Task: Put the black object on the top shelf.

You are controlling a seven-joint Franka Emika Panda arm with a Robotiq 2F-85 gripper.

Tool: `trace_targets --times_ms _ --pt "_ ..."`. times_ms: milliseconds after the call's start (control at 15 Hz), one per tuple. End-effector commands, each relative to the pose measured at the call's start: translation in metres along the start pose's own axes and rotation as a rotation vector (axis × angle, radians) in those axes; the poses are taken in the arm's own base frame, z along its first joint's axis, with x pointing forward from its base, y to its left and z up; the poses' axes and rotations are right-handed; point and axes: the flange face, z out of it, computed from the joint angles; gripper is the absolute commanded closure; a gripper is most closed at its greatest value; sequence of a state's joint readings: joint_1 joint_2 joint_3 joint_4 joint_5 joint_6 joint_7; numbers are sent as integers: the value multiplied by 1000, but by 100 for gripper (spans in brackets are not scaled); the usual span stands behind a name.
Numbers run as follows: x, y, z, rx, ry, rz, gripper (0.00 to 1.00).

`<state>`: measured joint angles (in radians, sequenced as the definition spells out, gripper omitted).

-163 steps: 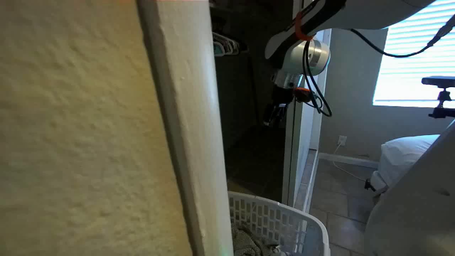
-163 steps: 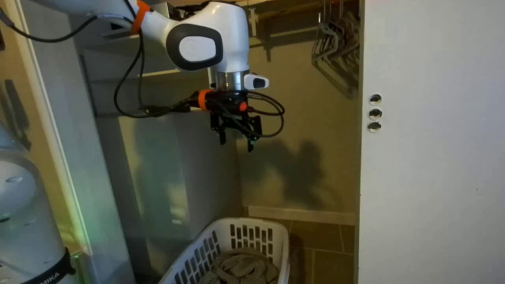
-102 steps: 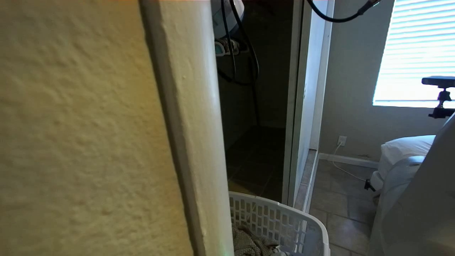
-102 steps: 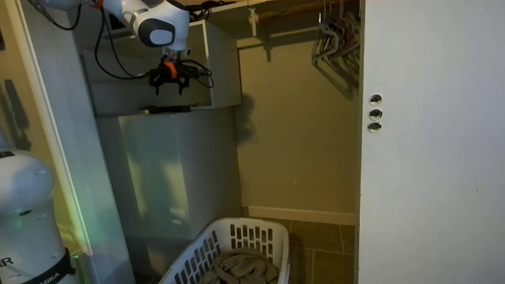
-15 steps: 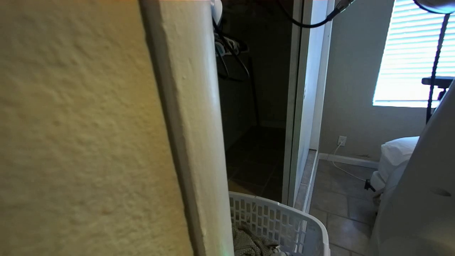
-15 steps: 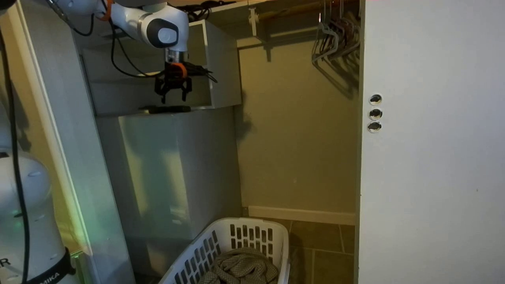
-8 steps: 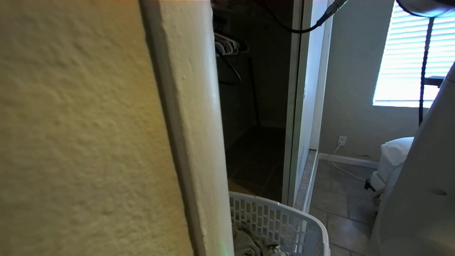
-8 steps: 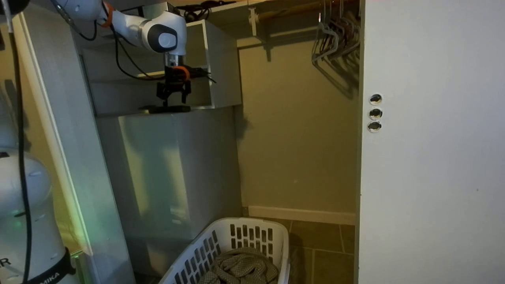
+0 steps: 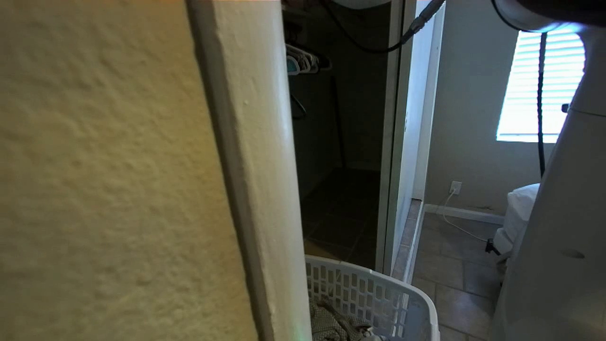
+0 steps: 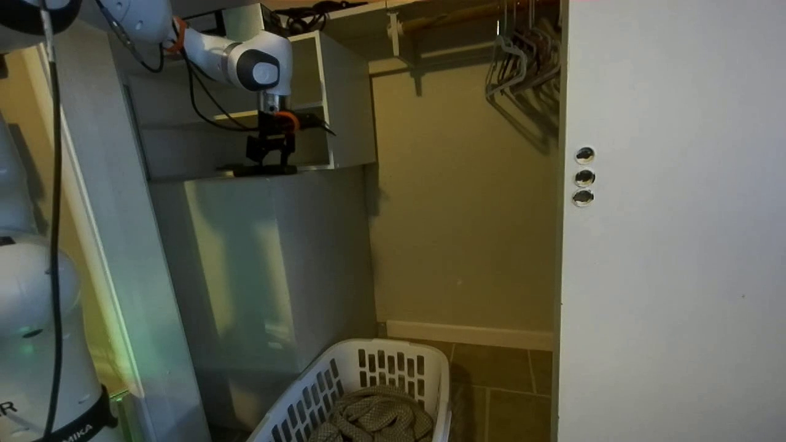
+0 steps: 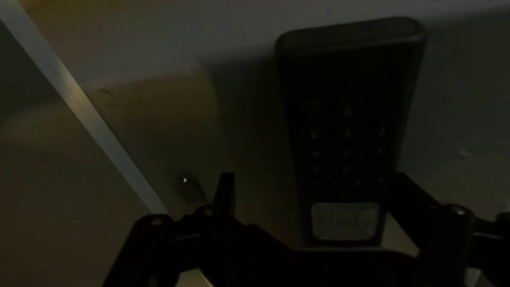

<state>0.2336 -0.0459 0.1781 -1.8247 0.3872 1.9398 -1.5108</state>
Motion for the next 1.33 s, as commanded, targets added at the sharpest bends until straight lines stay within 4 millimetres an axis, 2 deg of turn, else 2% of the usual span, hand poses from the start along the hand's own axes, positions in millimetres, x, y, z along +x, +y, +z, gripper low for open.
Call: trace_targets --times_ms 0,267,400,733,1267 --pt "5 10 4 22 -13 -38 34" --pt "7 8 0 47 -19 -39 63" --pt "8 7 -1 54 -21 -35 72" --pt "9 1 -9 39 -20 8 72" --pt "12 -26 -54 69 113 276 72"
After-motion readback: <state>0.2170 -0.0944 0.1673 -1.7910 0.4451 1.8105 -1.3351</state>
